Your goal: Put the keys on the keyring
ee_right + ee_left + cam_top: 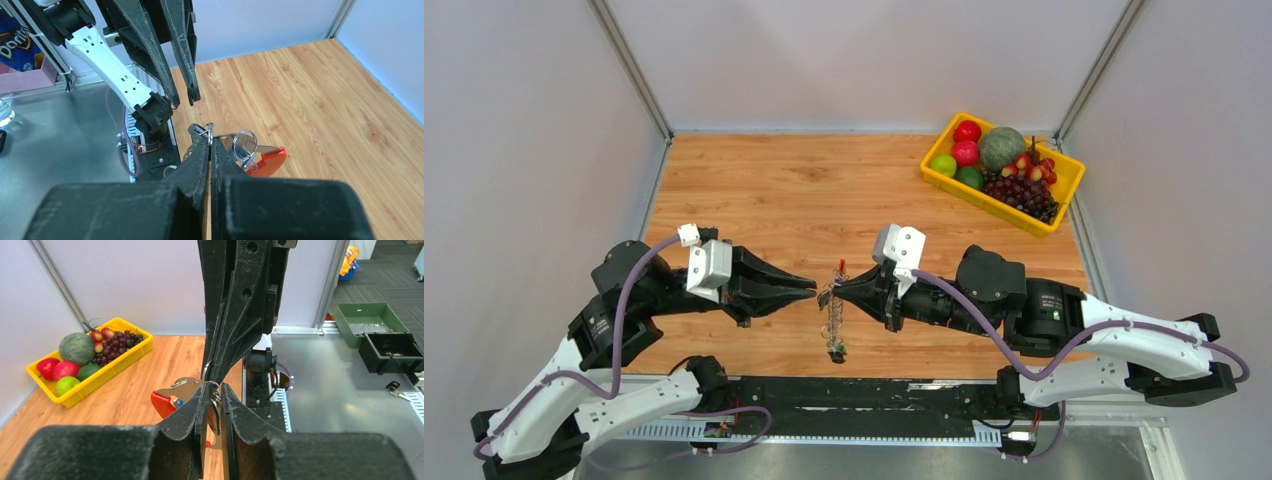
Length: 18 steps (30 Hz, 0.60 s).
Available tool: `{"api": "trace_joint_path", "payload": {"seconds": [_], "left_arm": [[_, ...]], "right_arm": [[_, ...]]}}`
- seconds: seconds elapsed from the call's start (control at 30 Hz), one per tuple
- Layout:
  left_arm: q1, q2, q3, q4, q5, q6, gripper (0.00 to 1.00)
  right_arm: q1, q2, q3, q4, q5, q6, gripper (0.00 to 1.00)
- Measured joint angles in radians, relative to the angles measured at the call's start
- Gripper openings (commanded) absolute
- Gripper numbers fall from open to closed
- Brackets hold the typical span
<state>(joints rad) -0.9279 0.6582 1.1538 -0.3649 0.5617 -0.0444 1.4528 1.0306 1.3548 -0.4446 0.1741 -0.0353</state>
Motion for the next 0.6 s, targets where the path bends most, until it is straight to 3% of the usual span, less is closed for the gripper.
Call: {"api": "trace_joint_path", "payload": {"seconds": [0.6], "left_arm": [[0.000,0.057,-0.035,0.073,0.025,-0.021,0.19]], "right_arm": [[0.014,-0.015,0.000,-0.001,0.001,0.000,0.00]]}}
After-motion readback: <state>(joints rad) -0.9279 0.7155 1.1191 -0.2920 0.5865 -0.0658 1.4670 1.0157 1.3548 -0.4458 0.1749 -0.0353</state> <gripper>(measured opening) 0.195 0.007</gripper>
